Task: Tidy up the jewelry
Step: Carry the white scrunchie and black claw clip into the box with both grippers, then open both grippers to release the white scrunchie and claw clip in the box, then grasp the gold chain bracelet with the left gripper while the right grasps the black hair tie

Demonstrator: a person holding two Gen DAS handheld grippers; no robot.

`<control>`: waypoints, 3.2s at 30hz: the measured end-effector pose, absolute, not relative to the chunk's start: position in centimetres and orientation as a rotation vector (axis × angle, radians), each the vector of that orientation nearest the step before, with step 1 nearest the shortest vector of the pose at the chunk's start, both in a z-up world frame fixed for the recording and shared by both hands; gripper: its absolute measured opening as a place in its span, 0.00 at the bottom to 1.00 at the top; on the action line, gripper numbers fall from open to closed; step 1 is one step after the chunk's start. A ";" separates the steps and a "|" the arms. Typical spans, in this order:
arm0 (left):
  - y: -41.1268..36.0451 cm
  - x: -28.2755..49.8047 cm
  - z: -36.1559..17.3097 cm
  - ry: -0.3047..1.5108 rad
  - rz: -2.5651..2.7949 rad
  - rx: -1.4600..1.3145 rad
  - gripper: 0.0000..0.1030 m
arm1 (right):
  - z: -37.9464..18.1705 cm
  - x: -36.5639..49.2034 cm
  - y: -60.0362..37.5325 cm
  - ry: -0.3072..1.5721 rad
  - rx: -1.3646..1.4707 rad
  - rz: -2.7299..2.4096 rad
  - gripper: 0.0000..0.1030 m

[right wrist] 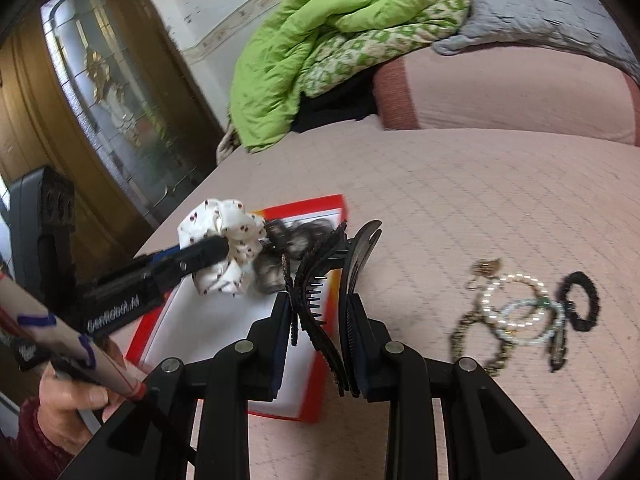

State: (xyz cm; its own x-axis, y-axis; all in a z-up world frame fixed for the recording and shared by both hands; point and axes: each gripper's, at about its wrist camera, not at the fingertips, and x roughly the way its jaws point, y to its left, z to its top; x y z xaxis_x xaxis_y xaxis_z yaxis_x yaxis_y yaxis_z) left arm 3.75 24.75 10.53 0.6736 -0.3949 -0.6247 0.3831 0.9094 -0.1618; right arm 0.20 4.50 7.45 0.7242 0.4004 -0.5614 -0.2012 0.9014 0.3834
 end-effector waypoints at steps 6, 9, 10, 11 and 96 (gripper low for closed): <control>28.0 5.3 9.1 0.768 -0.352 -0.054 0.20 | 7.0 0.6 7.6 0.706 0.255 0.401 0.29; 28.7 5.7 8.4 0.800 -0.335 -0.051 0.20 | 6.3 1.0 8.6 0.732 0.254 0.424 0.29; 28.8 5.7 8.2 0.803 -0.331 -0.047 0.20 | 6.0 1.2 8.9 0.742 0.256 0.432 0.29; 28.9 5.7 8.1 0.806 -0.329 -0.042 0.20 | 5.8 1.4 9.3 0.753 0.257 0.441 0.29; 6.4 2.7 5.4 0.944 -0.732 0.093 0.42 | 6.4 -2.2 -15.9 0.667 0.640 -0.068 0.46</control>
State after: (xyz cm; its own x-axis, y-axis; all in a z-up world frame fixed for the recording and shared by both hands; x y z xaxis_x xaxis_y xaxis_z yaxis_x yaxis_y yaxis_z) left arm 2.72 6.44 5.43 0.3678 -0.5300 -0.7641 0.6080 0.7588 -0.2336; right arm -2.17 -15.89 6.41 0.7908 0.1400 -0.5959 0.2573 0.8073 0.5311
